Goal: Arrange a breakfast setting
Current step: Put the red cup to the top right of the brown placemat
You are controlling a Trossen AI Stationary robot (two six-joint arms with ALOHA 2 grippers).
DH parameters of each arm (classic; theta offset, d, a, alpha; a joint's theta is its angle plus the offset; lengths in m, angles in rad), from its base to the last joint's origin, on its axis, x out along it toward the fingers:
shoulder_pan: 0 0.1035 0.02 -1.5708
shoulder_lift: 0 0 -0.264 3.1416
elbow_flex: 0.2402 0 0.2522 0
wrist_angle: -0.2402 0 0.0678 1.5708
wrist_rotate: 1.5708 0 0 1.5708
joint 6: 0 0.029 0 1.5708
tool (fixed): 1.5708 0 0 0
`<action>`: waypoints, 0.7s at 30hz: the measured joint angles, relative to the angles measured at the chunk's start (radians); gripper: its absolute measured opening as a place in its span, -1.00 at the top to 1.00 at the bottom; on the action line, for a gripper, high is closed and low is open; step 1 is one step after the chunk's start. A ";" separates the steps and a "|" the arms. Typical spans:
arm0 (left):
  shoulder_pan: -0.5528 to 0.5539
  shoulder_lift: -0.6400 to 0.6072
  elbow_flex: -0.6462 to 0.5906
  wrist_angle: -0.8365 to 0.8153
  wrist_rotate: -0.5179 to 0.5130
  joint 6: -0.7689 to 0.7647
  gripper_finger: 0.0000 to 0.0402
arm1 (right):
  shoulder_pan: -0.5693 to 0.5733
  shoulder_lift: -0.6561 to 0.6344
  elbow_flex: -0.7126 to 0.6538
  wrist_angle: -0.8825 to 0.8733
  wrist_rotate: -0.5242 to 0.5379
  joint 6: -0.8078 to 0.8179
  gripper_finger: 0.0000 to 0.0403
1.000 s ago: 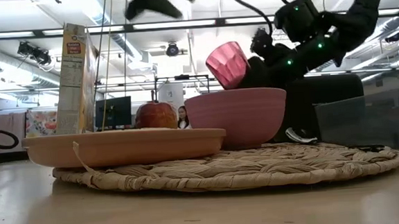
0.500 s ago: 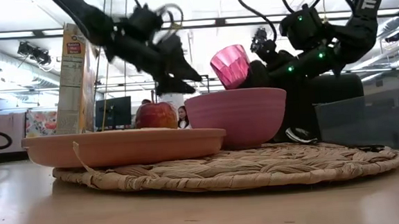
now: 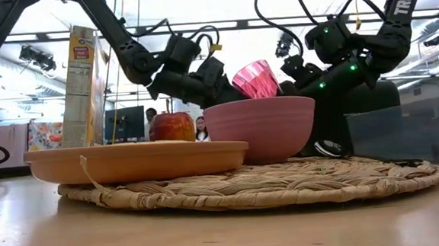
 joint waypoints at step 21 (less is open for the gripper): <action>-0.032 0.006 0.027 -0.054 -0.002 0.146 -0.40 | -0.019 0.058 0.088 -0.187 0.008 -0.040 -0.78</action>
